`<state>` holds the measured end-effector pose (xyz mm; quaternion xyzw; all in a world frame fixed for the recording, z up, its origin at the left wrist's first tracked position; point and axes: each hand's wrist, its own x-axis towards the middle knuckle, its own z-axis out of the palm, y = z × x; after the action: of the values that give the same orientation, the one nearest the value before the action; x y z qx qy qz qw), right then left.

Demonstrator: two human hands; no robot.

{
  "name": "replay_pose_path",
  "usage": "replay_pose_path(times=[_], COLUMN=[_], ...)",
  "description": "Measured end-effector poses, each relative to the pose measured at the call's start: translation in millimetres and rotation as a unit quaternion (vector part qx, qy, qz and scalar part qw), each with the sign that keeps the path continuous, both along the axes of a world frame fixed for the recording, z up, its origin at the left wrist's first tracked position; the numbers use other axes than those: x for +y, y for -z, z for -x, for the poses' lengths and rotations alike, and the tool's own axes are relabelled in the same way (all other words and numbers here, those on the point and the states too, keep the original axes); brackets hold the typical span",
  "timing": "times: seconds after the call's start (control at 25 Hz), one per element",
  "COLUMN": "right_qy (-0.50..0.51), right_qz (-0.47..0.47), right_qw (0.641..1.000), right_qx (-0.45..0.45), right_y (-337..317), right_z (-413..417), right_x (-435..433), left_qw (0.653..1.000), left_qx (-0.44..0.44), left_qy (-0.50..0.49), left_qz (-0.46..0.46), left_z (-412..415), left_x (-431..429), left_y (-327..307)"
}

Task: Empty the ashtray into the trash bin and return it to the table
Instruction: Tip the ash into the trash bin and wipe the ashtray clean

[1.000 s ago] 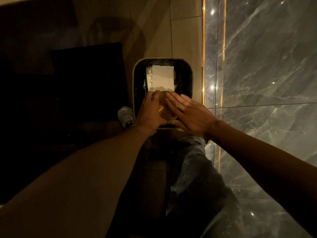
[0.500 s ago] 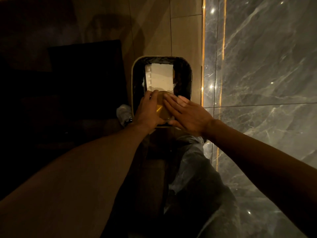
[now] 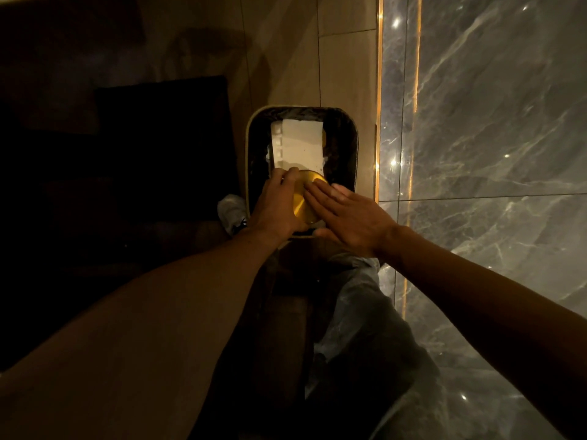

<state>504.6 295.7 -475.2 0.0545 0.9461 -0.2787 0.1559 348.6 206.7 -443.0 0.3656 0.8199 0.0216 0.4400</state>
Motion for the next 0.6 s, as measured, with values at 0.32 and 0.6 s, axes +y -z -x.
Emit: replay_pose_path(times=[0.32,0.6], right_qy=[-0.006,-0.018], right_qz=[-0.014,-0.026], right_qw=[1.000,0.999], right_qx=[0.014,0.027], right_y=[0.9,0.4], right_z=[-3.2,-7.5], right_x=[5.9,8.0], left_qw=[1.000,1.000], left_qx=[0.002,0.002], left_qy=[-0.008,0.008], left_qz=[0.000,0.002], left_z=[1.0,0.7], left_x=[4.5,4.1], left_y=[-0.7,-3.1])
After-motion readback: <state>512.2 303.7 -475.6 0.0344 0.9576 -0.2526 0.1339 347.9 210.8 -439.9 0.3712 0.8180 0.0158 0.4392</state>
